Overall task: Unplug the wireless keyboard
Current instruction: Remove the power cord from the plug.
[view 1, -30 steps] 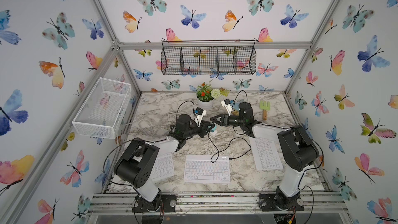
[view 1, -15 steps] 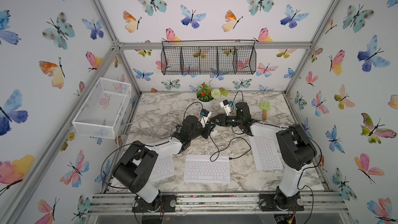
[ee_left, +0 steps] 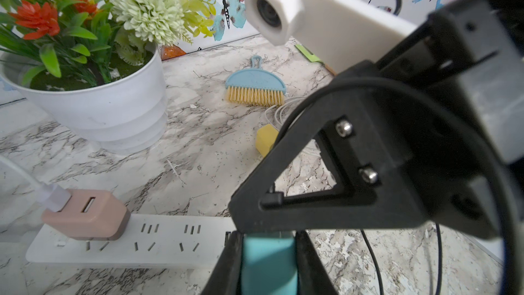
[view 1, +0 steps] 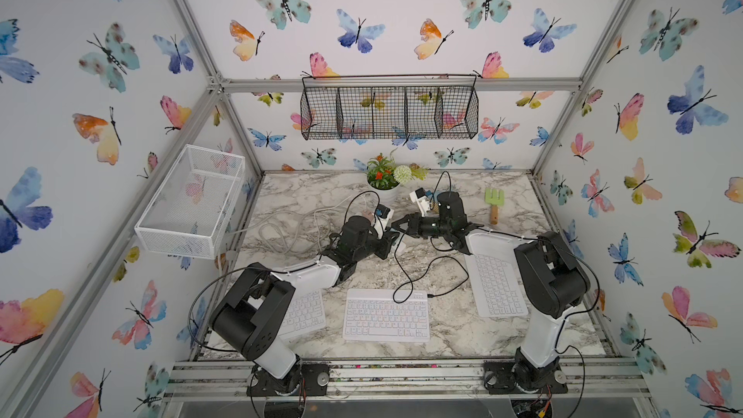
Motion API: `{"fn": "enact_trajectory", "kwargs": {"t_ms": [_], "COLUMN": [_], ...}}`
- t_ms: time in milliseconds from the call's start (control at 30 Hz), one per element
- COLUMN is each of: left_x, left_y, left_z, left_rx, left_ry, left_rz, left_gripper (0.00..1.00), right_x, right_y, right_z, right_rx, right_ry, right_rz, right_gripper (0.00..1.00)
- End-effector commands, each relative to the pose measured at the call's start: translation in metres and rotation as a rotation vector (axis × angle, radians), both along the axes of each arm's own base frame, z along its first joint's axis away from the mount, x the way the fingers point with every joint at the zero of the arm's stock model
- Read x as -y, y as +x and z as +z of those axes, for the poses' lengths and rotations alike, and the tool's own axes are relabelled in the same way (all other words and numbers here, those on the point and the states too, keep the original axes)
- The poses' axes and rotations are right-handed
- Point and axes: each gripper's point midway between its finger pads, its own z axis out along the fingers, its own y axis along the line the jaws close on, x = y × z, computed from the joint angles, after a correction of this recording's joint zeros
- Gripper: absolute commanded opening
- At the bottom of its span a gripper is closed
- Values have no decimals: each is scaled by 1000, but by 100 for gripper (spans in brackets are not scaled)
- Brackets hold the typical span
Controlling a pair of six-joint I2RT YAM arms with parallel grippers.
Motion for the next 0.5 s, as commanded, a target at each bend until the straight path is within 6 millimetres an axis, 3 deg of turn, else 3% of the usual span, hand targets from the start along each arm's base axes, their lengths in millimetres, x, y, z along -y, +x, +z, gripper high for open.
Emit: {"fn": "enact_trajectory", "kwargs": {"t_ms": [0, 100, 167, 333, 467], "left_x": [1, 1, 4, 8, 10], "left_y": [4, -1, -4, -6, -3], "left_z": [10, 4, -2, -15, -21], "left_rx": [31, 27, 19, -8, -28], "left_ry": [-8, 8, 16, 42, 53], "left_rz": [7, -18, -44, -87, -97], "left_gripper": [29, 55, 62, 66, 60], "right_x": [2, 0, -2, -3, -3], "right_y": [10, 10, 9, 9, 7], "right_z": [4, 11, 14, 16, 17], "right_rx": [6, 6, 2, 0, 0], "right_ry": [-9, 14, 27, 36, 37], "right_rz": [-52, -44, -35, -28, -21], "right_gripper": [2, 2, 2, 2, 2]}}
